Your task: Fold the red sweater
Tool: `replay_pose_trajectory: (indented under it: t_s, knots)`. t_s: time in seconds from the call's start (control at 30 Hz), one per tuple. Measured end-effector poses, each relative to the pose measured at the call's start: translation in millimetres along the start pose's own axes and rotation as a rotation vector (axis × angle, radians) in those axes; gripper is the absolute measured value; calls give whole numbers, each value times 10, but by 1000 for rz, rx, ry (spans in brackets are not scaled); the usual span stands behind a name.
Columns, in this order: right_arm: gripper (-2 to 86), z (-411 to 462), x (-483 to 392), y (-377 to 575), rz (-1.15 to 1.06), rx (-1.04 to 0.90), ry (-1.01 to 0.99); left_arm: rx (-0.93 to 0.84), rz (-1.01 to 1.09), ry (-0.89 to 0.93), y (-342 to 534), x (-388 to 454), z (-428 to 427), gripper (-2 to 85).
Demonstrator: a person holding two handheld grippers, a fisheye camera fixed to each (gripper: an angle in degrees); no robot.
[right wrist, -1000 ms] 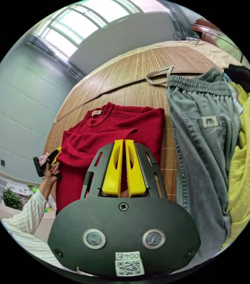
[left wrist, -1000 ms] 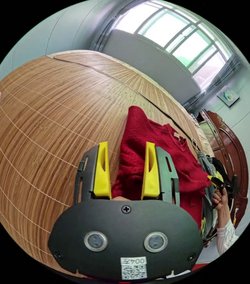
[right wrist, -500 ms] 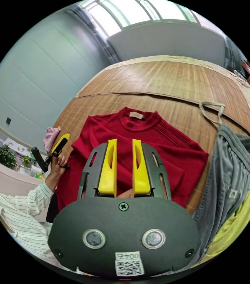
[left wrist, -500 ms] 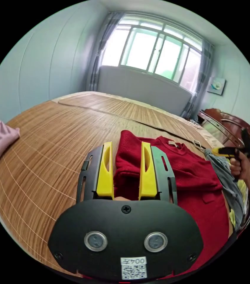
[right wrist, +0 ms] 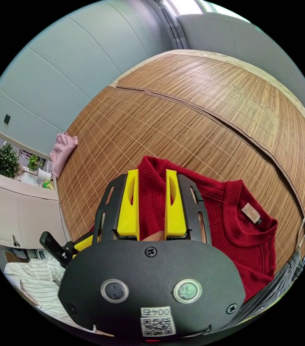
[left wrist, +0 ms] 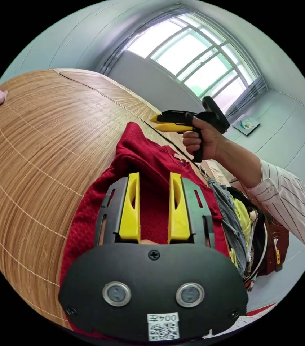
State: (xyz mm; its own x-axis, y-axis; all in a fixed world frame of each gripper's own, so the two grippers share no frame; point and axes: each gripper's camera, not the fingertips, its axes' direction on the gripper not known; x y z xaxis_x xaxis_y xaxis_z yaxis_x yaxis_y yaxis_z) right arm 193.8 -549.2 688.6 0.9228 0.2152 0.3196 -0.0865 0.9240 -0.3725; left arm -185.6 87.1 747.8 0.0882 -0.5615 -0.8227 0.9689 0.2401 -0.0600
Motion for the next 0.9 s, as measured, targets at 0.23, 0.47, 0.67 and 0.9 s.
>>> replay_pose_trajectory:
  t_s: [0.23,0.47,0.67,0.9]
  knots:
    - [116,6,-153,-425,-23,-65,55,-69,-172,123,-111,-471,76,138]
    - [127,-22,-301,-736,-76,-183,49,45,-342,297,-76,-961,-5,139]
    - [64,99,-360,-814,-60,-265,92,59,-432,331,12,-1248,13,104]
    - [29,46,-670,-734,-193,-215,141,137,-434,175,136,-1264,-109,41]
